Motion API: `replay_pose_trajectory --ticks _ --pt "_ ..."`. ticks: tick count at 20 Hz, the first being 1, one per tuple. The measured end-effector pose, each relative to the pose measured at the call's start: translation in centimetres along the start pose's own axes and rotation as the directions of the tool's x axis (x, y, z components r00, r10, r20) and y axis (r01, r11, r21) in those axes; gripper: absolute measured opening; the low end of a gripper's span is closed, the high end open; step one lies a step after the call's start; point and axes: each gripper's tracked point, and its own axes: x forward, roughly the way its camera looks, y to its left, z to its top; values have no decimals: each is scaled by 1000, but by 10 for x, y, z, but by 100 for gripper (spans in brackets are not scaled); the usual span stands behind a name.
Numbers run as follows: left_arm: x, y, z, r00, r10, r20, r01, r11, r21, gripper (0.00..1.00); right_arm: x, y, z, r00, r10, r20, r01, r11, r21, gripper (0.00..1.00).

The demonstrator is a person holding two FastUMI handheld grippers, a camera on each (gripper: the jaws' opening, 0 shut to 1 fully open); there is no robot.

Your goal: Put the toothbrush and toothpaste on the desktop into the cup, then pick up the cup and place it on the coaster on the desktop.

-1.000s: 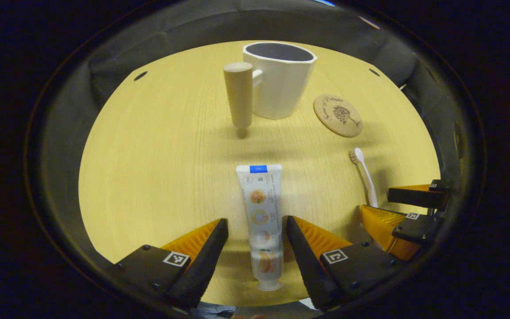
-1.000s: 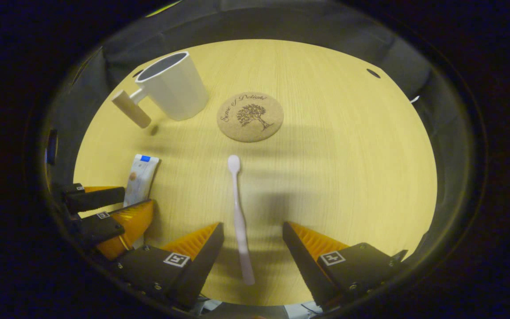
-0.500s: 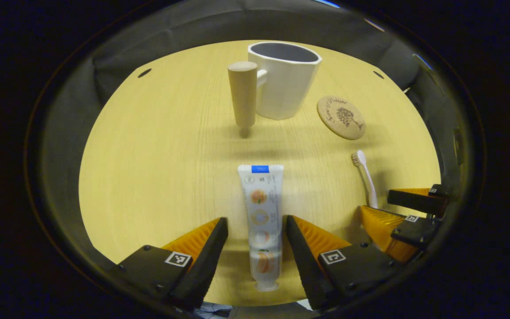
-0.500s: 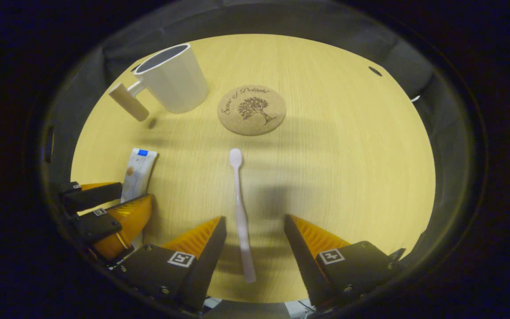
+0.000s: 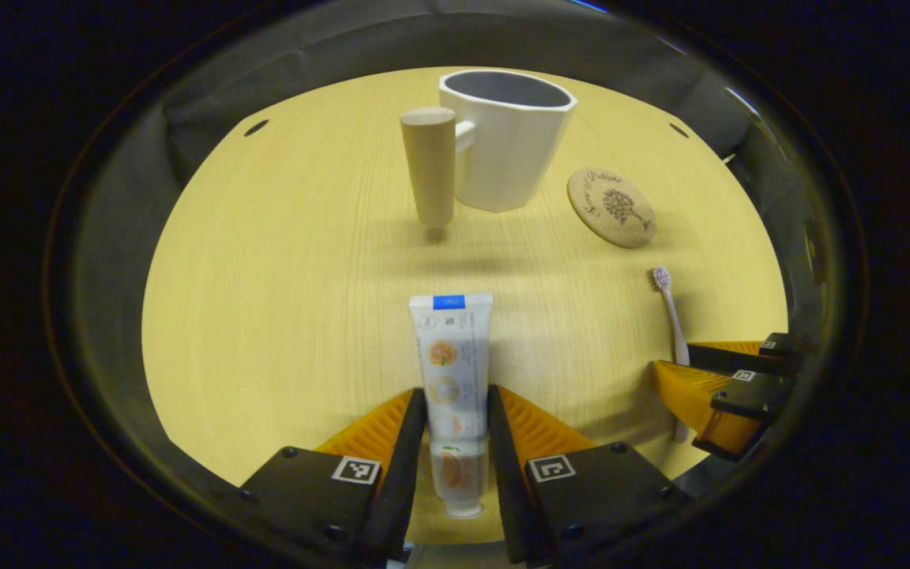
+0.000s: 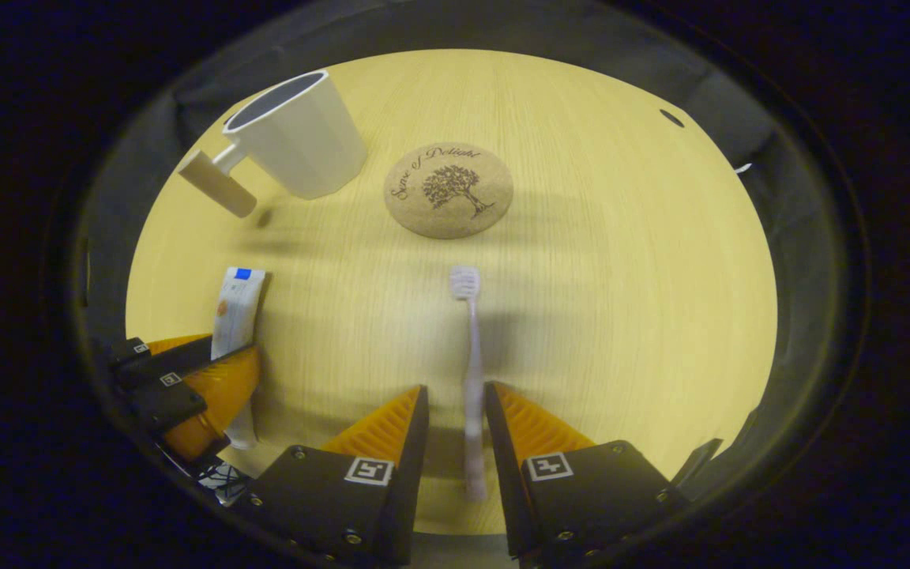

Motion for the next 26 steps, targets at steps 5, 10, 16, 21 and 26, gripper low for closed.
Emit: replay_pose_trajectory --ticks 5,10,16,21,26 --pt "0 -2 -1 1000 5 -15 -5 1000 -11 39 -2 0 0 999 19 -25 -19 999 34 7" --pt "-1 -2 3 1000 7 2 -7 1000 -17 26 -1 0 3 999 25 -21 -24 999 37 3" --pt "-1 -4 4 999 -19 29 20 1000 -22 26 -1 0 3 999 33 -33 -32 999 34 2" --pt "-13 -7 12 998 -33 55 33 999 2 27 0 -1 4 998 42 -39 -41 999 36 3" --pt "-39 -10 31 992 -26 120 22 999 39 26 0 -1 3 998 43 -39 -42 999 29 4"
